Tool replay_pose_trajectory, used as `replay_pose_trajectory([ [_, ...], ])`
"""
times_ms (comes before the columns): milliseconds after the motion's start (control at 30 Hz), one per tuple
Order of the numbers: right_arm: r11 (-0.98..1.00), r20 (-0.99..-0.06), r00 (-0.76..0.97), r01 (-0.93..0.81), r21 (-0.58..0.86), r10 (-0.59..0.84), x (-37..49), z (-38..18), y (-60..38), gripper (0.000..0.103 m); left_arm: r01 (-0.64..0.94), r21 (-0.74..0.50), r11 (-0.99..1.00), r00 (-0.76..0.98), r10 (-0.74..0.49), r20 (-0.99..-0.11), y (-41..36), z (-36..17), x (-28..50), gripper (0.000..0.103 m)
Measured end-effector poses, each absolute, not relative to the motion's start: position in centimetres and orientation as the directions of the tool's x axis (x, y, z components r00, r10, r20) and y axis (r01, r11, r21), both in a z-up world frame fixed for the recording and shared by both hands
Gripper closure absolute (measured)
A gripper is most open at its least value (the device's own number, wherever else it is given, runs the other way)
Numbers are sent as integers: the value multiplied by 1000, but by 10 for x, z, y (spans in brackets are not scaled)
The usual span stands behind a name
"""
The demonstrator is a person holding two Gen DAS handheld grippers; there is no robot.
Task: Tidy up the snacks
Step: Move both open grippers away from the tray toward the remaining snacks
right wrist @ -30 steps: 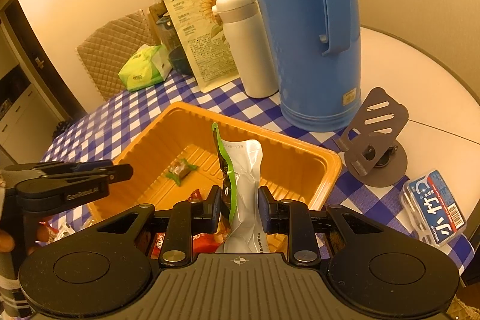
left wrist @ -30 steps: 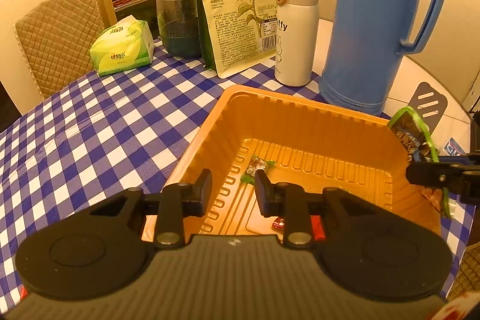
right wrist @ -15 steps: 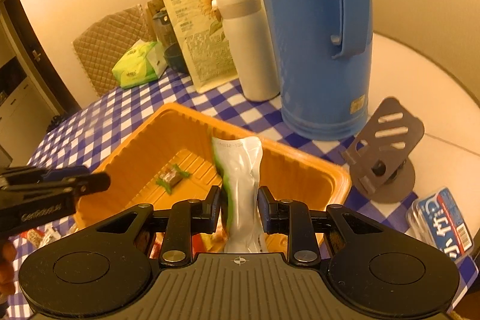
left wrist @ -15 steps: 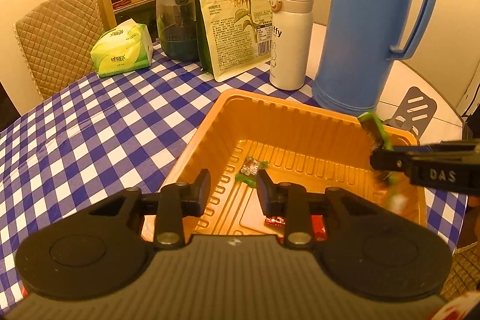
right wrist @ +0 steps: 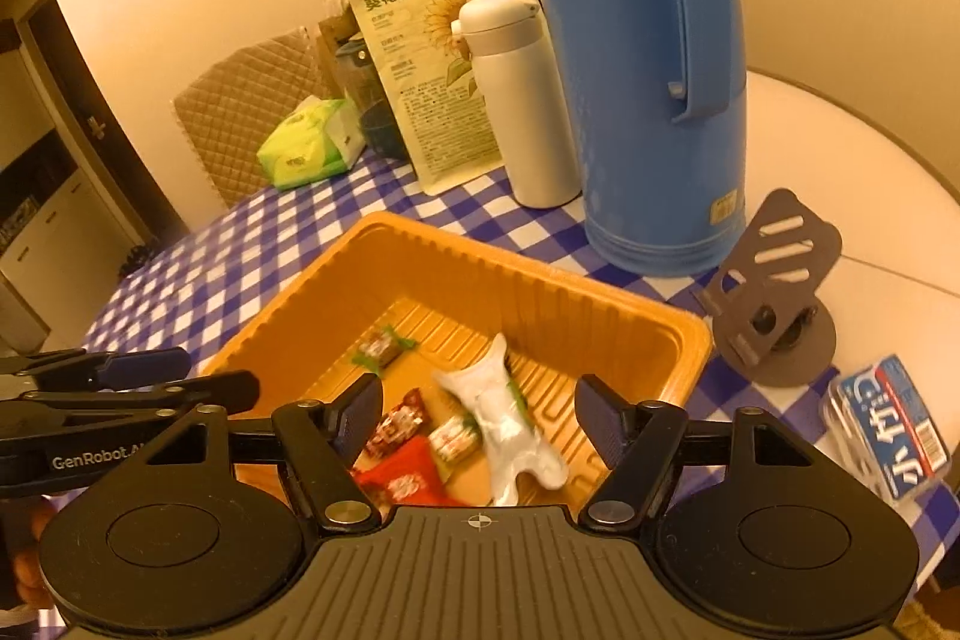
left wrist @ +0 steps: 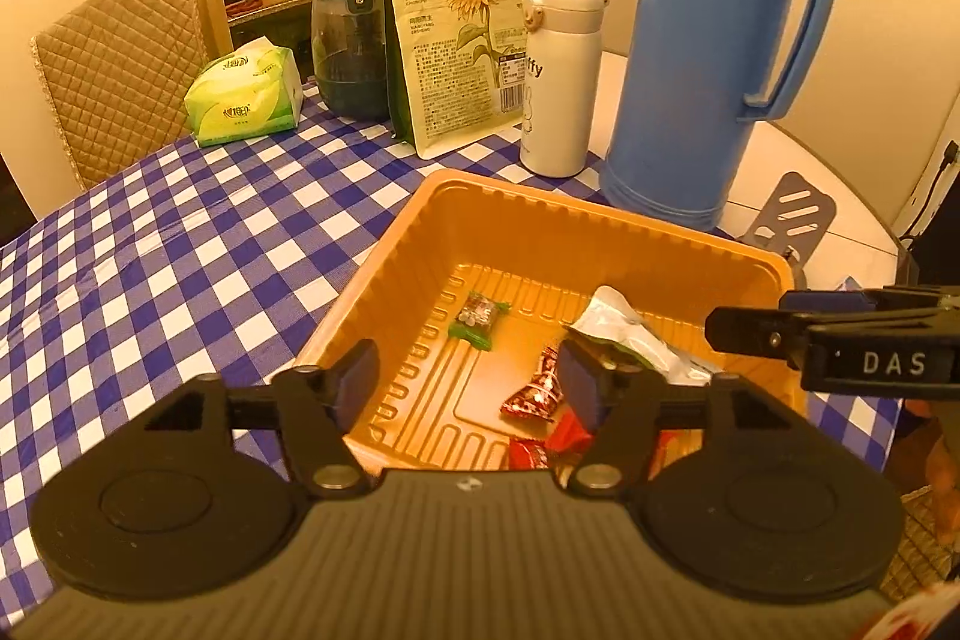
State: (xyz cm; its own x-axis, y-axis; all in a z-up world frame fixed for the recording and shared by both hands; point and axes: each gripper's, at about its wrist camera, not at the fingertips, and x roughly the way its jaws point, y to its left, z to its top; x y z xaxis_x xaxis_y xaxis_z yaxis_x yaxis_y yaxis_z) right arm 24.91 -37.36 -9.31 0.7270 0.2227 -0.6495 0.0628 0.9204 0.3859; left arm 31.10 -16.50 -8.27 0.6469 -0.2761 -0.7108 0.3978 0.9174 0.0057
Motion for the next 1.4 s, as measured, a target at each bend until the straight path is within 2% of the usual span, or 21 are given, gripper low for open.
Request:
replay_pose_trajectory([
  [67,916,-648,725,61,396,232,242,-90,-373,19,397,0,918,648,-280,-708,-164,-80,304,30],
  [233,914,-652,718,55,401,242,225,-83,-370,11,403,-8,915,649,-292,-702,-162,-74,286,23],
  [333,912,-656,714,58,406,247,216,-80,-369,7,401,-14,916,653,-296,-697,-159,-70,273,23],
  [700,924,-681,698,72,376,223,185,-67,-358,5,349,-29,937,662,-268,-700,-131,-57,227,23],
  [1400,925,-684,637,-132,356,354,143,-62,-313,5,184,-16,983,640,-132,-757,-62,-60,146,23],
])
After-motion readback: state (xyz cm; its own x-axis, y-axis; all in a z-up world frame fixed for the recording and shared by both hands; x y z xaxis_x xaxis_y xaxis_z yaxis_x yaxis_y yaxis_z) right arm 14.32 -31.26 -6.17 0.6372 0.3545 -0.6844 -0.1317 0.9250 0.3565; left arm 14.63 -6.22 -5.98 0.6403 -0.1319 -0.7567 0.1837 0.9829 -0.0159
